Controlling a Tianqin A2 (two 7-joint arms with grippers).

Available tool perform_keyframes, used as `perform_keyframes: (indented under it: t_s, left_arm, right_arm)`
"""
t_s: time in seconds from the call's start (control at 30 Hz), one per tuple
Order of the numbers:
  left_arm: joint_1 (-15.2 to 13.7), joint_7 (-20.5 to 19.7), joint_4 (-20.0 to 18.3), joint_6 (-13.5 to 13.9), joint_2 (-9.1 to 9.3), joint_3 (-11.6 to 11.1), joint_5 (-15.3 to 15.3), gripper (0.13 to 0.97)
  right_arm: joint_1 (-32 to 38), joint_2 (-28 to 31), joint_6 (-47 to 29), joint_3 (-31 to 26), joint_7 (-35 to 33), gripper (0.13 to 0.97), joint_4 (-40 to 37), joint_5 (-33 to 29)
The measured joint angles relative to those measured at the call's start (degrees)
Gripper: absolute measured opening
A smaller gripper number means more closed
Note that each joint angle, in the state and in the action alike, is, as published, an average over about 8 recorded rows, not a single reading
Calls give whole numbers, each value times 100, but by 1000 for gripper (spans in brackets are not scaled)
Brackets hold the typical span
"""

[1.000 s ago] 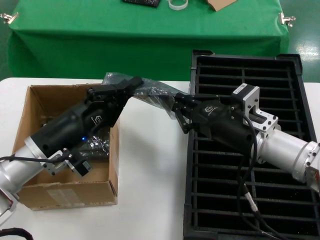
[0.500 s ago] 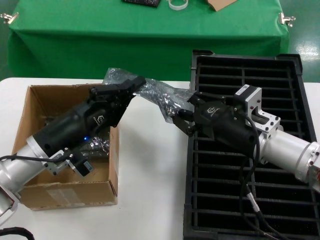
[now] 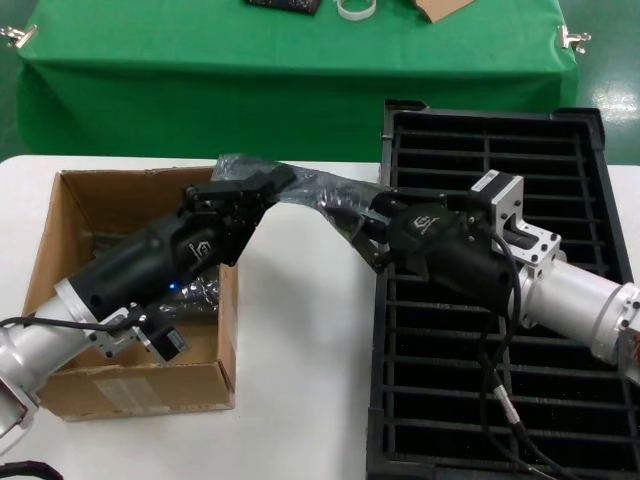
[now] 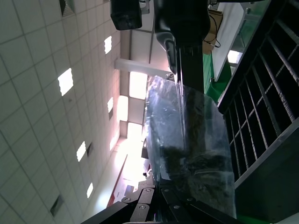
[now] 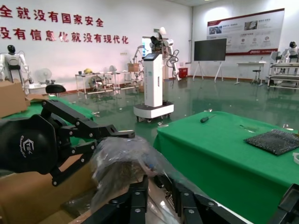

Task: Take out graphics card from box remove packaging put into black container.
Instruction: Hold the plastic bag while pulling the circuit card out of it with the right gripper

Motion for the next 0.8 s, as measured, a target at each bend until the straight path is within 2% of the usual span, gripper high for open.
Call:
perform_keyframes:
  t_s: [0.17,0.47,0.8]
  left_arm:
    - [19,-55,1,-34,39,-14,-11,139]
    - [38,-129,1,-100,106,-86,-78,139]
    - [65,29,10,-277,61,-89,-73,139]
  right_arm:
    - [37,-8,-49,-39,-4,268,-26,16]
    - [76,-25,-64,-169,130,171,-30,-93]
    - [-55,101,166,-253,579,134,306,-458]
